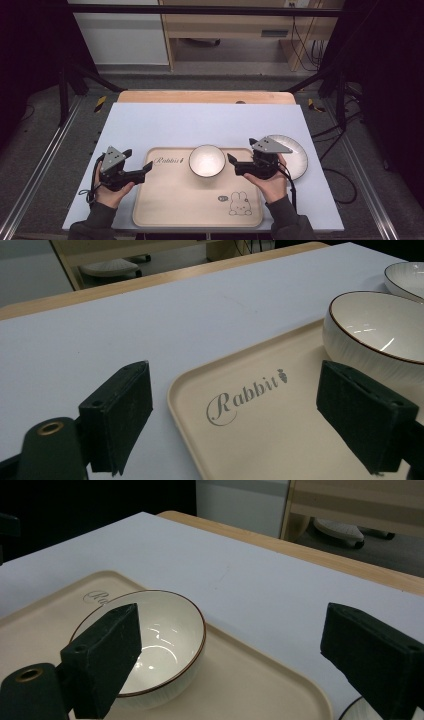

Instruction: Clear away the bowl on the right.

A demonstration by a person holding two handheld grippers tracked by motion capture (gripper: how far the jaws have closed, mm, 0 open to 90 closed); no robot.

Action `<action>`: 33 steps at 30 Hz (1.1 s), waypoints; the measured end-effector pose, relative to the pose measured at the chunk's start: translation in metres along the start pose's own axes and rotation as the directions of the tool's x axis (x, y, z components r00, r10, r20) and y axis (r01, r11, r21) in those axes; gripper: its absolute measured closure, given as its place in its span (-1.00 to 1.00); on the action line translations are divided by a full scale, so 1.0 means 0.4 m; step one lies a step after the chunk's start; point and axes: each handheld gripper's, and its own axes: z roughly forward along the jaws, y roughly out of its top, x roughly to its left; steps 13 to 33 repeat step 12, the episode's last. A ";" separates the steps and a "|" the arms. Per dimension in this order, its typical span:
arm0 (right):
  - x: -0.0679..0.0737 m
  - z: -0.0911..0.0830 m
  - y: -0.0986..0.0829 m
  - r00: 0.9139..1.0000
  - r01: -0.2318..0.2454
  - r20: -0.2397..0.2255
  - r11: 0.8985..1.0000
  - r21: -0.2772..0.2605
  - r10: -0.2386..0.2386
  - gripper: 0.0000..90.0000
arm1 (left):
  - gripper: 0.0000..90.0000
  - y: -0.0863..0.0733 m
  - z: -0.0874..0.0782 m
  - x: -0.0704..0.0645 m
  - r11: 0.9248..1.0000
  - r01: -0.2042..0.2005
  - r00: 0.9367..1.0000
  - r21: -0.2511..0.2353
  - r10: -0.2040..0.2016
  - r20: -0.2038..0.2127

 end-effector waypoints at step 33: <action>-0.029 -0.040 -0.043 0.999 -0.016 0.029 1.000 -0.005 0.016 -0.80 | -0.69 -0.004 0.003 0.002 1.000 0.005 1.000 -0.002 -0.005 0.006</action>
